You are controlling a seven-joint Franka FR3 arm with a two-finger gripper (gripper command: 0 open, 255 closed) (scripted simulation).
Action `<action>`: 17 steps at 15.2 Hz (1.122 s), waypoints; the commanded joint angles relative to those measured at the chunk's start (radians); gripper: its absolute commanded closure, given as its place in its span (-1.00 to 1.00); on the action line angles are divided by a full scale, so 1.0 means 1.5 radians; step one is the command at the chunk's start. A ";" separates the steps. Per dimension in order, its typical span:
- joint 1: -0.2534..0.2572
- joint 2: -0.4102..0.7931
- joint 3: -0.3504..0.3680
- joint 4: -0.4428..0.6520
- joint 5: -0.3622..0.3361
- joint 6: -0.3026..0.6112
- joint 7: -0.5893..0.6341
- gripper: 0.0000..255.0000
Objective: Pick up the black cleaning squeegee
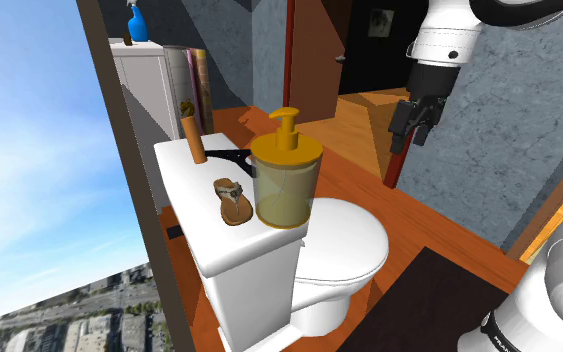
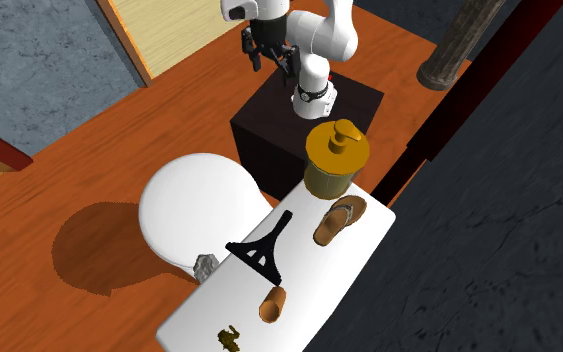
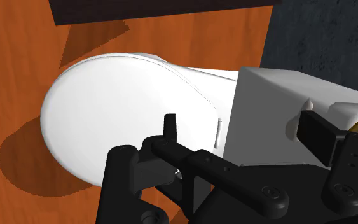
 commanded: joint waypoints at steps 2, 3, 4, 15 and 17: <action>0.002 0.023 0.009 0.011 0.005 0.013 0.010 -1.00; 0.004 0.047 0.017 0.022 0.010 0.025 0.020 -1.00; 0.006 0.070 0.025 0.034 0.014 0.036 0.029 -1.00; 0.018 0.343 0.106 0.225 0.016 0.119 0.139 -1.00; 0.021 0.395 0.117 0.271 0.009 0.124 0.160 -1.00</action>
